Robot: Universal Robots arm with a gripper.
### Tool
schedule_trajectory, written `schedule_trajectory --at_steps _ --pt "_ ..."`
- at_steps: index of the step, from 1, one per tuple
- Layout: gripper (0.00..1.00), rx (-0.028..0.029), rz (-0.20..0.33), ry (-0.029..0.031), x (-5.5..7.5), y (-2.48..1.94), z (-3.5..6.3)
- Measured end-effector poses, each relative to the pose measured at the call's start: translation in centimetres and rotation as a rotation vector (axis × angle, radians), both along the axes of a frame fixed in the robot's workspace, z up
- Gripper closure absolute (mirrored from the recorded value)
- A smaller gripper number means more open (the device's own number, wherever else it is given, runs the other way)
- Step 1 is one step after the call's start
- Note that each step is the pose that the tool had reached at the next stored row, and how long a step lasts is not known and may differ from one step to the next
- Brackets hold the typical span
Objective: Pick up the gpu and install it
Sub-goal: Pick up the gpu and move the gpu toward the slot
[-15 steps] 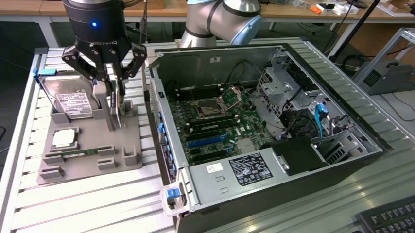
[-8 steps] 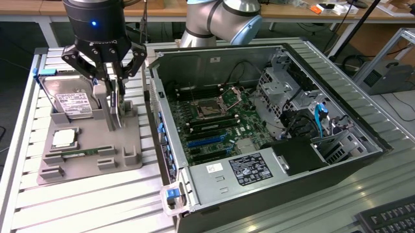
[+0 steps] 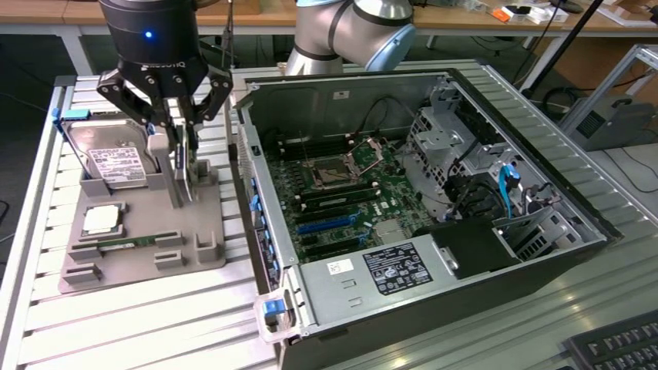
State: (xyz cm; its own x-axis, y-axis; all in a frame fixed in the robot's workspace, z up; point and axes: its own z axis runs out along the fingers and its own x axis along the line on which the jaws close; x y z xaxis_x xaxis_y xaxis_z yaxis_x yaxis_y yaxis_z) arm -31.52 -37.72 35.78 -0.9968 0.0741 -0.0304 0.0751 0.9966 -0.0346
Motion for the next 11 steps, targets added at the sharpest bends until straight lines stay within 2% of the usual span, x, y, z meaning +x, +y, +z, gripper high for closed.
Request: schedule_trajectory --at_steps 11 --pt "0.73 0.0001 0.0 0.0 0.0 0.0 0.46"
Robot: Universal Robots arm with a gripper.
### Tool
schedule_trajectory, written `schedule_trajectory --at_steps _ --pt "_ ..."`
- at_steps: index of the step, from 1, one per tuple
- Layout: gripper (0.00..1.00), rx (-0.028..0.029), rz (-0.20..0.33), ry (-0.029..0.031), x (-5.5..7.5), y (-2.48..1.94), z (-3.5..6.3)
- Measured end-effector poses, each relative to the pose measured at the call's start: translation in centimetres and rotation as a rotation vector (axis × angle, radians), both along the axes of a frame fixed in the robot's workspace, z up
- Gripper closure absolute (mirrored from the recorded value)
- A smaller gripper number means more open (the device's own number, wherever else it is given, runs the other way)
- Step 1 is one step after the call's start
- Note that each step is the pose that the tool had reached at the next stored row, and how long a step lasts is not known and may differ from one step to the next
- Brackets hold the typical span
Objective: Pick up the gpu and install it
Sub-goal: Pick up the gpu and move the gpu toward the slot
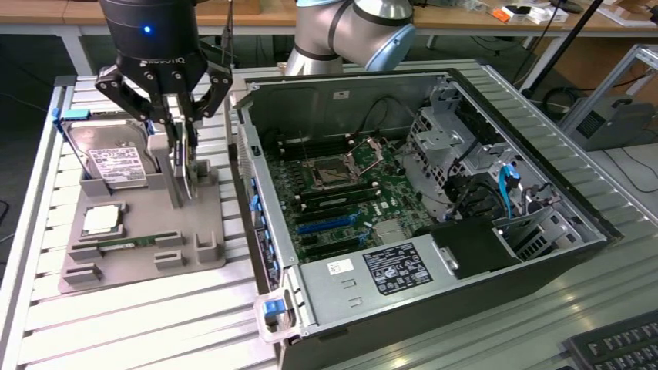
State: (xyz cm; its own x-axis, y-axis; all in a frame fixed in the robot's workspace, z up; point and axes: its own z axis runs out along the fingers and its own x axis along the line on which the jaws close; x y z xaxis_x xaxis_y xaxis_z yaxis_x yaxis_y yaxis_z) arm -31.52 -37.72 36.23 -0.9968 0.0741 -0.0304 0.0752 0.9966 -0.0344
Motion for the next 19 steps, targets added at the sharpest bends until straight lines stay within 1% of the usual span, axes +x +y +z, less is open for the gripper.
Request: schedule_trajectory --at_steps 19 --pt "0.73 0.0004 0.0 0.0 0.0 0.0 0.64"
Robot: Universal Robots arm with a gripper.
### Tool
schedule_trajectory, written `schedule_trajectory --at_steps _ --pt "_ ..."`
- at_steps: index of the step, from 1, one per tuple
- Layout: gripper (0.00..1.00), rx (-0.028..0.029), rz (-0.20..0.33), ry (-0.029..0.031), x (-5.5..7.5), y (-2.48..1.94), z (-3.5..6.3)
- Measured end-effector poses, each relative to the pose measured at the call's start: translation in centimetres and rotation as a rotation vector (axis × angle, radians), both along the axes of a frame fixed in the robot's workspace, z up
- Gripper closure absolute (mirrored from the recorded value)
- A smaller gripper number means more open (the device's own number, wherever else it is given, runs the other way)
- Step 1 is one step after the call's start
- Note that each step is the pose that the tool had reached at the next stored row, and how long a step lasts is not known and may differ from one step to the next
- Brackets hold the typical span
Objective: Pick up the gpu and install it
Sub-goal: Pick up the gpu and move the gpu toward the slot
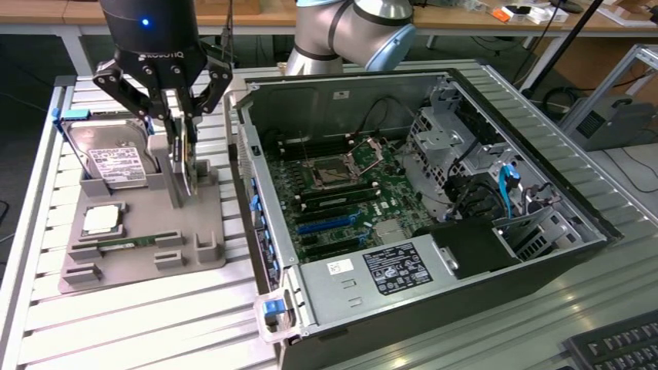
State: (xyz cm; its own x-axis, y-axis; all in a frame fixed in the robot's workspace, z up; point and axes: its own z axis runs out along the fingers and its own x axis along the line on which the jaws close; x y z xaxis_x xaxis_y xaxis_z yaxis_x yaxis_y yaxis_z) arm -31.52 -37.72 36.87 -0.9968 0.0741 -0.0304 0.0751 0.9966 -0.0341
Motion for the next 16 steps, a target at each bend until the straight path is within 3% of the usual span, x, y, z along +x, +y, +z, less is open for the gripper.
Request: schedule_trajectory --at_steps 16 --pt "0.73 0.0 0.0 0.0 0.0 0.0 0.34"
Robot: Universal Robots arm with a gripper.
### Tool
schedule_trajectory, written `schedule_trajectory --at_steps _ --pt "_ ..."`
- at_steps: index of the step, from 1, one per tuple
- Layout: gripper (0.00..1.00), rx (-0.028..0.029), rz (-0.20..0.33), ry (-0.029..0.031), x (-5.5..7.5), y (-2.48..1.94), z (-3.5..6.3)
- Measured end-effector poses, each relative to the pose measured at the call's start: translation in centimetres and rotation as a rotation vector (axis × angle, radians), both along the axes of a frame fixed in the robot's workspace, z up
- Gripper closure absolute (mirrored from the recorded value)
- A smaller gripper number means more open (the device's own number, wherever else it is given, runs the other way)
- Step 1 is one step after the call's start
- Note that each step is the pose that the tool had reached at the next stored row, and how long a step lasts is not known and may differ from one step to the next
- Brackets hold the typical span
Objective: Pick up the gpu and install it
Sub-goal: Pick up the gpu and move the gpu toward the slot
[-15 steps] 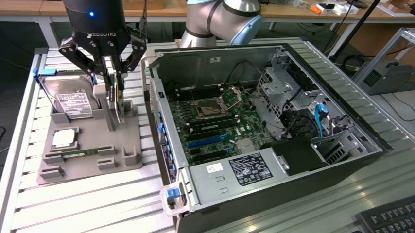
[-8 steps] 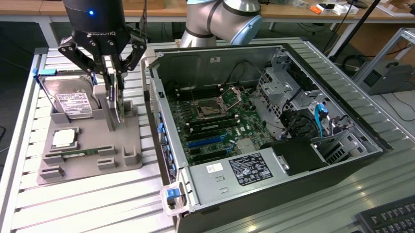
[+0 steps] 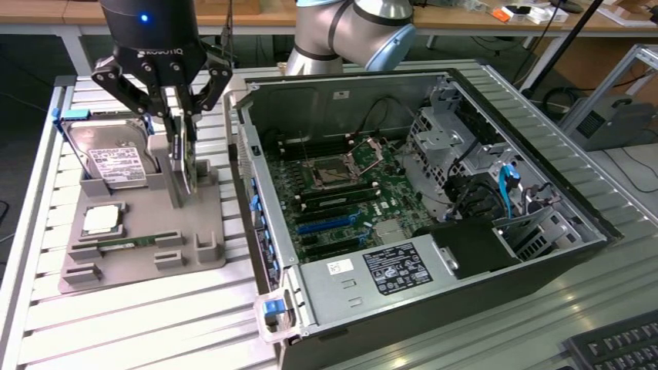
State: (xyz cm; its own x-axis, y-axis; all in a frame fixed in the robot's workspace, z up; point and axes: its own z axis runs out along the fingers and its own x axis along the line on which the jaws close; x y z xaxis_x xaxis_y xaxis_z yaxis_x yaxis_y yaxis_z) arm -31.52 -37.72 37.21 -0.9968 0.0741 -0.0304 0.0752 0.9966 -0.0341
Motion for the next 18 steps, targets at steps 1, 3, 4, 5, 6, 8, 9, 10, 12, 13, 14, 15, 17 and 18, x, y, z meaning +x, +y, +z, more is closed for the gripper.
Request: schedule_trajectory --at_steps 1,3,4,5,6,8,9,10,12,13,14,15,17,18 --pt "0.73 0.0 0.0 0.0001 0.0 0.0 0.04" --pt "0.73 0.0 0.0 0.0001 0.0 0.0 0.09" --pt "0.73 0.0 0.0 0.0001 0.0 0.0 0.12" --pt "0.73 -0.0001 0.0 0.0001 0.0 0.0 0.15" --pt "0.73 0.0 0.0 0.0 0.0 0.0 0.18" --pt "0.73 0.0 0.0 0.0001 0.0 0.0 0.24" --pt "0.73 0.0 0.0 0.0001 0.0 0.0 0.27" --pt "0.73 0.0 0.0 0.0 0.0 0.0 0.32" --pt "0.73 0.0 0.0 0.0001 0.0 0.0 0.4" --pt "0.73 0.0 0.0 0.0 0.0 0.0 0.44" --pt "0.73 0.0 0.0 -0.0001 0.0 0.0 0.47" --pt "0.73 0.0 0.0 0.0 0.0 0.0 0.51" --pt "0.73 0.0 0.0 0.0 0.0 0.0 0.59" --pt "0.73 0.0 0.0 0.0 0.0 0.0 0.63"
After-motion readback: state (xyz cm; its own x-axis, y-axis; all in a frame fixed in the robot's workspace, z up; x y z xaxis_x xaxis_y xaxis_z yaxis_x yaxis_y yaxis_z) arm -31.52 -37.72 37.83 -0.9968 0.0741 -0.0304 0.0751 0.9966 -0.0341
